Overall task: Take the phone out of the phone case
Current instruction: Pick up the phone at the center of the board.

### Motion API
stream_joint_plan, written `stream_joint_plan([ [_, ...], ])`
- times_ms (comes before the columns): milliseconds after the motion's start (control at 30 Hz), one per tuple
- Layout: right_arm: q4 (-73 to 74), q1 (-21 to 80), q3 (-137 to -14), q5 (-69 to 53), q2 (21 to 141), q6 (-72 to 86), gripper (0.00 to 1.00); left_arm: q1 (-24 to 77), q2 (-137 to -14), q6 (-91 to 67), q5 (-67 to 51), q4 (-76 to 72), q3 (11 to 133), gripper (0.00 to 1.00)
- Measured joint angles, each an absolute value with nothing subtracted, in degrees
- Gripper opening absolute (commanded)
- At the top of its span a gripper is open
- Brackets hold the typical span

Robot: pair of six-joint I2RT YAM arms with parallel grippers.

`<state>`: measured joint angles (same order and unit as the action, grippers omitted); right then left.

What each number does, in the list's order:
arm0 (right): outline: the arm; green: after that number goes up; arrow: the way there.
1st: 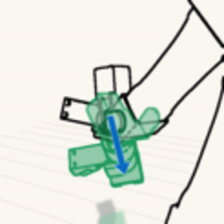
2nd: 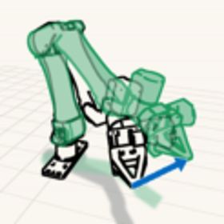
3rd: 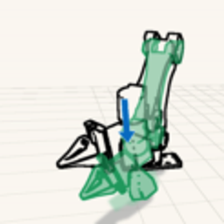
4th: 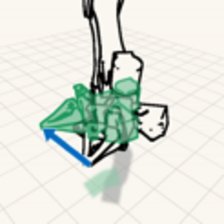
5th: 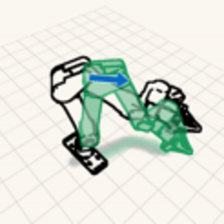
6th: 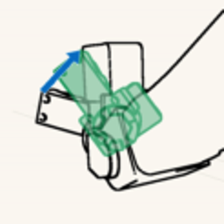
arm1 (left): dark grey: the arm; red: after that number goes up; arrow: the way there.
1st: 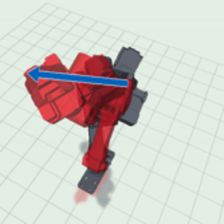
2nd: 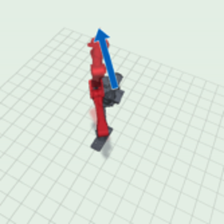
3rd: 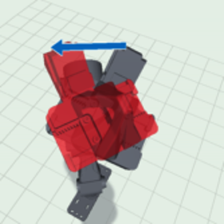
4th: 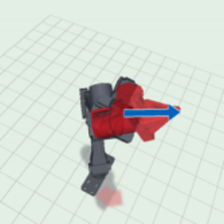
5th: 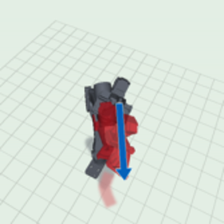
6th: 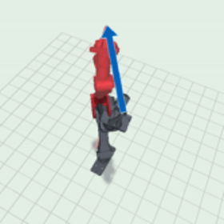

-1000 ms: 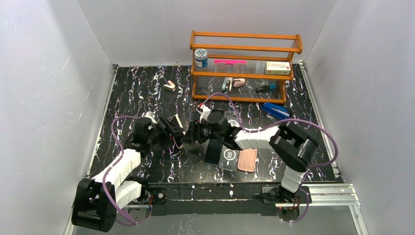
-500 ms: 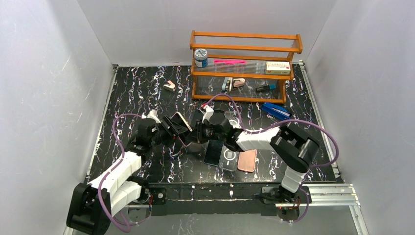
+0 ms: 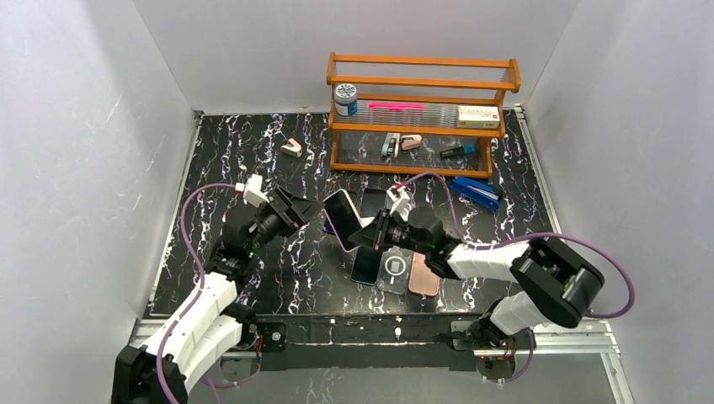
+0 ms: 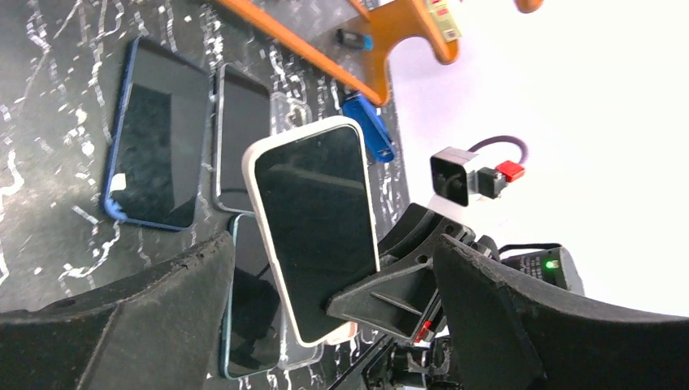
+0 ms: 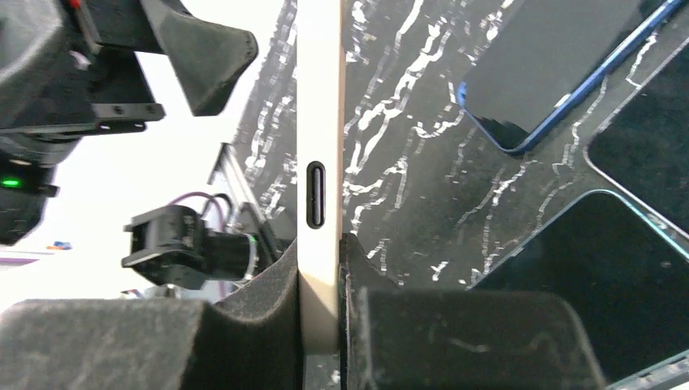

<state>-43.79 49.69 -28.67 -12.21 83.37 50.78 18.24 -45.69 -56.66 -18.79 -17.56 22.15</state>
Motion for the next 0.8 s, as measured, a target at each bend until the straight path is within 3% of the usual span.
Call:
stream_joint_plan([
  [533, -65.06, 48.86, -24.93, -18.48, 78.76, 64.12, 0.01, 20.16, -50.17, -65.93, -26.92, -37.63, 21.43, 0.81],
  [667, -67.05, 48.86, -25.19, -20.88, 79.48, 65.91, 0.01, 22.63, -52.88, -66.78, -28.12, -40.75, 21.47, 0.67],
  [800, -67.81, 48.86, -26.39, -22.98, 80.62, 67.16, 0.01, 24.27, -54.59, -67.68, -28.77, -42.92, 21.52, 0.37],
])
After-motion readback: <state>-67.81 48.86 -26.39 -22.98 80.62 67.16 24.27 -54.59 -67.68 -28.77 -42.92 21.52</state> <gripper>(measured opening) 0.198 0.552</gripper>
